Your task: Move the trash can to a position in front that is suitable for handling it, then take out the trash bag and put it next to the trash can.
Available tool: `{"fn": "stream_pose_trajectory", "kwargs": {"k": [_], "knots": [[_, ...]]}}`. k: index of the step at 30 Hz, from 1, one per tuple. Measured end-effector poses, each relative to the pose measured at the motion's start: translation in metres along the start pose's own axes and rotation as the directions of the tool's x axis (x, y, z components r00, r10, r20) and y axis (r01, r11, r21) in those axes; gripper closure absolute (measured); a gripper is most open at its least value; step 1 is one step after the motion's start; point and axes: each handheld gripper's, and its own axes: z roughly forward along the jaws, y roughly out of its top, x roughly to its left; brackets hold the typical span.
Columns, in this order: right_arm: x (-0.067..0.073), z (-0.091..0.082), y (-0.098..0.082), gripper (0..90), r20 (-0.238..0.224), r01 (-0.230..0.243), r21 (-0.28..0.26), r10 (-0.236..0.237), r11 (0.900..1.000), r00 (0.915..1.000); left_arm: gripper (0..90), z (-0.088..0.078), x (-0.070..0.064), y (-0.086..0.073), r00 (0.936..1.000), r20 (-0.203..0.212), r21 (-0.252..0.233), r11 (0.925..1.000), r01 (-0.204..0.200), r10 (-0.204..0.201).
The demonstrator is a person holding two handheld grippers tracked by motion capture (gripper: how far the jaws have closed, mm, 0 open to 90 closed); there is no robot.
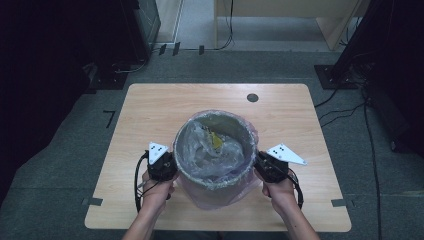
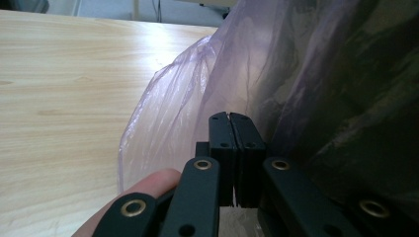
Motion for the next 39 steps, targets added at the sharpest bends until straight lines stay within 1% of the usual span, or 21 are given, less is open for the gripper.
{"fn": "stream_pose_trajectory", "kwargs": {"k": [3, 5, 6, 8, 9, 10, 13, 14, 15, 16, 17, 18, 19, 20, 22, 24, 26, 27, 31, 36, 39], "knots": [[0.004, -0.002, -0.002, 90.0, -0.006, 0.005, 0.000, -0.005, 1.000, 1.0000, 87.4, -0.009, 0.000, -0.004, 1.0000, -0.008, 0.003, 1.0000, 0.001, -0.001], [0.012, -0.006, -0.004, 90.0, -0.004, 0.038, 0.003, -0.038, 0.999, 0.9993, 86.5, -0.015, 0.001, -0.007, 0.9999, -0.010, 0.002, 1.0000, 0.004, -0.004], [0.012, -0.006, -0.004, 90.0, -0.004, 0.038, 0.003, -0.038, 0.999, 0.9993, 86.5, -0.019, 0.002, -0.009, 1.0000, -0.007, -0.001, 1.0000, 0.007, -0.007], [0.014, -0.012, -0.007, 90.0, -0.037, 0.027, 0.007, -0.027, 1.000, 0.9989, 83.6, -0.025, 0.003, -0.013, 0.9998, 0.010, 0.002, 0.9999, 0.016, -0.016], [0.014, -0.012, -0.007, 90.0, -0.037, 0.027, 0.007, -0.027, 1.000, 0.9989, 83.6, -0.028, 0.004, -0.014, 0.9998, 0.019, 0.008, 0.9999, 0.011, -0.011], [0.015, -0.017, -0.010, 90.0, -0.053, 0.015, 0.005, -0.015, 1.000, 0.9985, 79.4, -0.032, 0.005, -0.015, 0.9995, 0.030, 0.017, 0.9998, 0.009, -0.010], [0.016, -0.021, -0.011, 90.0, -0.060, 0.021, 0.012, -0.020, 1.000, 0.9980, 76.2, -0.039, 0.008, -0.018, 0.9972, 0.073, 0.045, 0.9989, 0.011, -0.014], [0.015, -0.026, -0.010, 79.2, -0.049, 0.047, 0.025, -0.046, 0.999, 0.9978, 65.4, -0.041, 0.011, -0.017, 0.9970, 0.078, 0.042, 0.9991, 0.000, -0.003], [0.015, -0.026, -0.010, 79.2, -0.049, 0.047, 0.025, -0.046, 0.999, 0.9978, 65.4, -0.043, 0.014, -0.016, 0.9963, 0.085, 0.034, 0.9994, 0.010, -0.013], [0.013, -0.029, -0.009, 68.6, -0.037, 0.058, 0.015, -0.057, 0.998, 0.9977, 57.0, -0.045, 0.019, -0.014, 0.9944, 0.101, 0.027, 0.9993, 0.027, -0.030], [0.005, -0.035, -0.006, 61.2, -0.037, 0.024, -0.003, -0.024, 1.000, 0.9990, 43.3, -0.050, 0.029, -0.009, 0.9952, 0.088, 0.012, 0.9991, 0.042, -0.043], [0.005, -0.035, -0.006, 61.2, -0.037, 0.024, -0.003, -0.024, 1.000, 0.9990, 39.8, -0.050, 0.029, -0.009, 0.9952, 0.088, 0.012, 0.9991, 0.042, -0.043], [0.001, -0.038, -0.005, 57.7, -0.027, 0.007, -0.015, -0.008, 1.000, 0.9996, 39.8, -0.052, 0.033, -0.007, 0.9969, 0.064, -0.001, 0.9990, 0.045, -0.045], [-0.004, -0.041, -0.003, 54.9, -0.011, -0.001, -0.027, 0.001, 1.000, 0.9999, 35.7, -0.054, 0.038, -0.005, 0.9981, 0.040, -0.007, 0.9988, 0.048, -0.048], [-0.013, -0.048, -0.001, 51.9, 0.015, -0.023, -0.037, 0.023, 0.999, 0.9996, 32.4, -0.055, 0.048, -0.006, 0.9988, -0.004, -0.002, 0.9988, 0.049, -0.049], [-0.022, -0.055, -0.002, 49.4, 0.048, -0.034, -0.044, 0.037, 0.998, 0.9982, 32.1, -0.052, 0.056, -0.011, 0.9985, -0.032, 0.029, 0.9986, 0.044, -0.043], [-0.030, -0.061, -0.007, 46.0, 0.093, -0.037, -0.035, 0.040, 0.999, 0.9948, 32.0, -0.044, 0.063, -0.021, 0.9970, -0.059, 0.072, 0.9959, 0.055, -0.050], [-0.034, -0.063, -0.011, 45.4, 0.101, -0.054, -0.033, 0.057, 0.998, 0.9932, 32.0, -0.040, 0.066, -0.026, 0.9959, -0.072, 0.091, 0.9940, 0.061, -0.055], [-0.044, -0.073, -0.030, 42.5, 0.089, -0.121, -0.005, 0.121, 0.993, 0.9887, 31.7, -0.029, 0.070, -0.038, 0.9932, -0.092, 0.137, 0.9870, 0.084, -0.072], [-0.040, -0.076, -0.042, 38.6, 0.029, -0.162, 0.022, 0.161, 0.987, 0.9865, 32.5, -0.019, 0.071, -0.050, 0.9914, -0.109, 0.167, 0.9818, 0.090, -0.073], [-0.037, -0.066, -0.048, 36.5, -0.042, -0.219, 0.079, 0.222, 0.973, 0.9741, 40.4, -0.015, 0.070, -0.057, 0.9909, -0.106, 0.188, 0.9769, 0.102, -0.083]]}}
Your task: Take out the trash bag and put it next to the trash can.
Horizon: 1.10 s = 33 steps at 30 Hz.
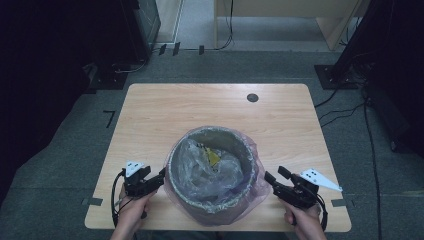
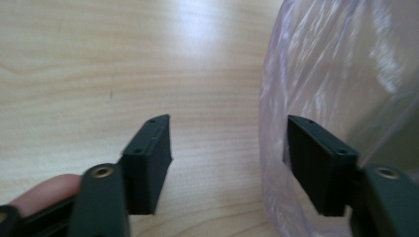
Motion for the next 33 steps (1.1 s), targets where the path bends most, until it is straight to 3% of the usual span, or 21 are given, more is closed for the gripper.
{"fn": "stream_pose_trajectory", "kwargs": {"k": [1, 2, 4, 5, 6, 8, 13, 18, 24, 29, 33], "knots": [[-0.001, 0.006, -0.003, 40.0, -0.018, -0.016, 0.032, 0.017, 0.999, 0.9997, 44.8, 0.001, -0.001, -0.001, 1.0000, 0.009, 0.007, 1.0000, -0.004, 0.004], [0.000, 0.011, -0.007, 49.5, -0.028, -0.030, 0.059, 0.032, 0.998, 0.9991, 50.3, 0.002, -0.002, -0.002, 0.9998, 0.019, 0.012, 0.9999, -0.008, 0.008], [0.001, 0.017, -0.012, 75.4, -0.057, -0.033, 0.099, 0.039, 0.995, 0.9976, 66.5, 0.001, -0.004, -0.003, 0.9988, 0.043, 0.003, 0.9998, -0.022, 0.021], [0.003, 0.019, -0.013, 86.4, -0.061, -0.021, 0.096, 0.027, 0.995, 0.9978, 76.1, -0.001, -0.004, -0.001, 0.9972, 0.068, -0.009, 0.9995, -0.029, 0.030], [0.005, 0.019, -0.012, 90.0, -0.060, -0.008, 0.086, 0.014, 0.996, 0.9981, 81.4, -0.004, -0.005, 0.000, 0.9957, 0.083, -0.024, 0.9990, -0.038, 0.040], [0.010, 0.015, -0.007, 90.0, -0.065, 0.010, 0.053, -0.007, 0.999, 0.9978, 90.0, -0.010, -0.005, 0.004, 0.9951, 0.083, -0.053, 0.9974, -0.049, 0.053], [0.022, 0.000, 0.004, 90.0, -0.046, 0.068, -0.042, -0.070, 0.997, 0.9965, 90.0, -0.026, -0.007, 0.014, 0.9911, 0.122, -0.116, 0.9925, -0.040, 0.054], [0.032, -0.015, 0.016, 90.0, -0.034, 0.088, -0.136, -0.093, 0.987, 0.9951, 90.0, -0.049, -0.019, 0.028, 0.9846, 0.156, -0.196, 0.9794, -0.048, 0.079], [0.059, -0.029, 0.042, 90.0, -0.017, 0.181, -0.232, -0.190, 0.956, 0.9817, 90.0, -0.076, -0.034, 0.048, 0.9757, 0.189, -0.287, 0.9566, -0.053, 0.110], [0.087, -0.036, 0.065, 90.0, -0.026, 0.236, -0.301, -0.256, 0.924, 0.9665, 90.0, -0.099, -0.052, 0.064, 0.9620, 0.221, -0.358, 0.9308, -0.072, 0.160], [0.110, -0.034, 0.081, 90.0, -0.050, 0.281, -0.327, -0.313, 0.902, 0.9483, 90.0, -0.113, -0.068, 0.078, 0.9491, 0.249, -0.412, 0.9079, -0.077, 0.193]]}}
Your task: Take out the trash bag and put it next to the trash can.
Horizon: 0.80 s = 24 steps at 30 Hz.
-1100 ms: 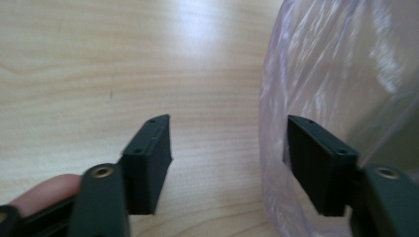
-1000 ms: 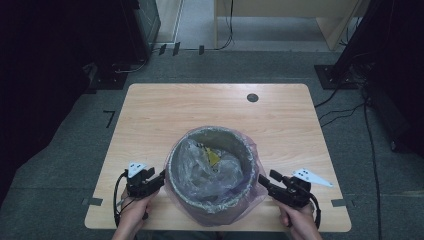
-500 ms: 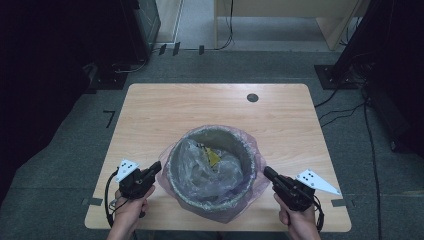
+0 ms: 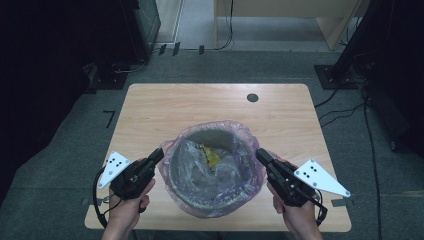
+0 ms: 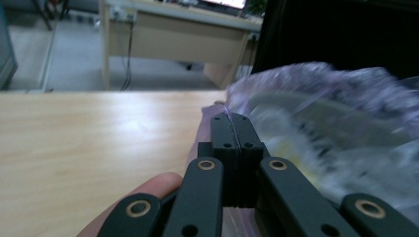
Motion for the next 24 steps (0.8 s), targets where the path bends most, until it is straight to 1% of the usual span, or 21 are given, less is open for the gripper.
{"fn": "stream_pose_trajectory", "kwargs": {"k": [3, 6, 8, 9, 10, 11, 13, 15, 16, 17, 18, 19, 20, 21, 22, 24], "knots": [[0.015, 0.013, 0.012, 90.0, -0.025, 0.054, 0.005, -0.054, 0.999, 0.9982, 90.0, 0.007, -0.015, 0.014, 0.9991, 0.034, -0.020, 0.9995, -0.024, 0.025], [0.029, 0.026, 0.027, 90.0, -0.040, 0.111, -0.005, -0.111, 0.994, 0.9930, 90.0, 0.019, -0.033, 0.029, 0.9959, 0.070, -0.034, 0.9980, -0.054, 0.056], [0.036, 0.034, 0.037, 90.0, -0.054, 0.119, -0.021, -0.120, 0.993, 0.9912, 90.0, 0.024, -0.043, 0.038, 0.9921, 0.107, -0.047, 0.9970, -0.061, 0.066], [0.038, 0.036, 0.041, 90.0, -0.057, 0.125, -0.030, -0.127, 0.992, 0.9903, 90.0, 0.025, -0.049, 0.044, 0.9877, 0.135, -0.067, 0.9952, -0.071, 0.080], [0.042, 0.039, 0.047, 90.0, -0.065, 0.132, -0.043, -0.135, 0.990, 0.9888, 90.0, 0.025, -0.053, 0.048, 0.9847, 0.150, -0.086, 0.9934, -0.076, 0.089], [0.045, 0.040, 0.049, 90.0, -0.065, 0.141, -0.051, -0.144, 0.989, 0.9875, 90.0, 0.024, -0.055, 0.050, 0.9827, 0.160, -0.098, 0.9920, -0.079, 0.094], [0.048, 0.041, 0.049, 90.0, -0.072, 0.156, -0.052, -0.160, 0.986, 0.9845, 89.2, 0.022, -0.055, 0.051, 0.9802, 0.176, -0.110, 0.9913, -0.073, 0.091], [0.050, 0.039, 0.043, 88.3, -0.071, 0.189, -0.042, -0.192, 0.981, 0.9788, 83.0, 0.020, -0.053, 0.046, 0.9804, 0.169, -0.110, 0.9905, -0.083, 0.101], [0.051, 0.038, 0.040, 76.4, -0.078, 0.195, -0.041, -0.198, 0.980, 0.9771, 78.0, 0.018, -0.051, 0.042, 0.9809, 0.167, -0.112, 0.9904, -0.081, 0.099], [0.051, 0.035, 0.036, 69.5, -0.080, 0.198, -0.043, -0.201, 0.979, 0.9762, 73.2, 0.017, -0.049, 0.039, 0.9808, 0.168, -0.110, 0.9907, -0.081, 0.099], [0.050, 0.032, 0.033, 64.0, -0.075, 0.197, -0.043, -0.200, 0.979, 0.9769, 68.1, 0.015, -0.048, 0.036, 0.9823, 0.161, -0.108, 0.9909, -0.080, 0.096], [0.050, 0.030, 0.031, 55.2, -0.062, 0.192, -0.041, -0.195, 0.980, 0.9789, 64.4, 0.013, -0.046, 0.033, 0.9832, 0.154, -0.110, 0.9907, -0.081, 0.097], [0.050, 0.026, 0.029, 45.6, -0.039, 0.192, -0.048, -0.194, 0.980, 0.9803, 60.7, 0.010, -0.045, 0.031, 0.9839, 0.147, -0.111, 0.9902, -0.086, 0.101], [0.050, 0.023, 0.028, 40.6, -0.007, 0.191, -0.057, -0.192, 0.980, 0.9814, 57.9, 0.008, -0.045, 0.029, 0.9847, 0.140, -0.116, 0.9893, -0.088, 0.104], [0.051, 0.019, 0.028, 38.1, 0.020, 0.194, -0.063, -0.193, 0.979, 0.9810, 55.9, 0.005, -0.044, 0.028, 0.9854, 0.128, -0.119, 0.9881, -0.097, 0.112], [0.049, 0.011, 0.030, 35.0, 0.035, 0.195, -0.068, -0.193, 0.978, 0.9805, 51.8, -0.001, -0.043, 0.027, 0.9870, 0.105, -0.129, 0.9857, -0.108, 0.122]]}}
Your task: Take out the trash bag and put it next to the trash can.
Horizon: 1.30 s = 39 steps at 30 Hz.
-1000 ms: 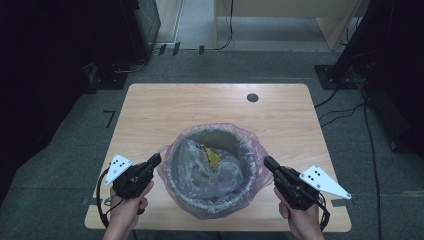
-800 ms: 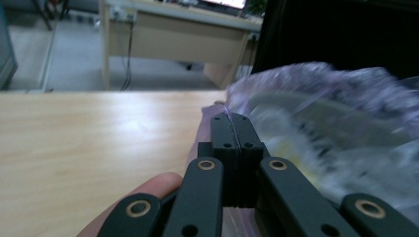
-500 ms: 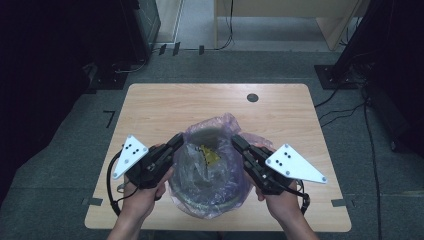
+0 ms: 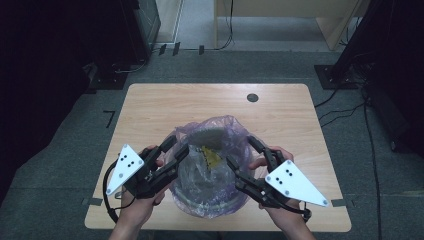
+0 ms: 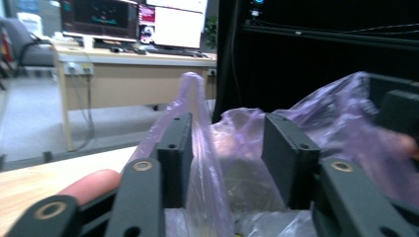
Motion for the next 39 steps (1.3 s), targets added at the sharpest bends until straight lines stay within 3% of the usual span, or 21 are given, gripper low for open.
{"fn": "stream_pose_trajectory", "kwargs": {"k": [6, 12, 20, 24, 27, 33, 37, 39], "knots": [[-0.009, -0.016, 0.006, 30.5, 0.023, 0.002, -0.006, -0.002, 1.000, 0.9997, 40.3, -0.015, 0.006, -0.003, 0.9982, -0.059, -0.005, 1.0000, -0.007, 0.007], [-0.025, -0.035, 0.001, 25.5, 0.046, -0.023, 0.011, 0.022, 1.000, 0.9987, 28.0, -0.031, 0.018, -0.012, 0.9932, -0.112, 0.001, 0.9995, 0.032, -0.031], [-0.042, -0.058, -0.023, 20.7, 0.065, -0.067, 0.069, 0.063, 0.995, 0.9959, 22.6, -0.046, 0.021, -0.034, 0.9950, -0.099, 0.047, 0.9988, 0.014, -0.009], [-0.048, -0.067, -0.040, 20.4, 0.075, -0.110, 0.085, 0.104, 0.990, 0.9918, 22.6, -0.050, 0.026, -0.045, 0.9950, -0.093, 0.057, 0.9976, 0.040, -0.035], [-0.054, -0.073, -0.055, 20.5, 0.105, -0.110, 0.094, 0.100, 0.989, 0.9894, 22.8, -0.053, 0.031, -0.051, 0.9940, -0.096, 0.053, 0.9970, 0.057, -0.052], [-0.075, -0.078, -0.093, 22.1, 0.199, -0.155, 0.127, 0.128, 0.980, 0.9716, 24.4, -0.057, 0.043, -0.058, 0.9893, -0.123, 0.046, 0.9953, 0.084, -0.078], [-0.090, -0.075, -0.122, 23.1, 0.262, -0.196, 0.160, 0.150, 0.967, 0.9534, 24.7, -0.056, 0.046, -0.060, 0.9870, -0.137, 0.050, 0.9946, 0.092, -0.084], [-0.094, -0.071, -0.132, 23.4, 0.270, -0.223, 0.178, 0.171, 0.958, 0.9477, 24.8, -0.055, 0.047, -0.061, 0.9867, -0.140, 0.053, 0.9945, 0.091, -0.083]]}}
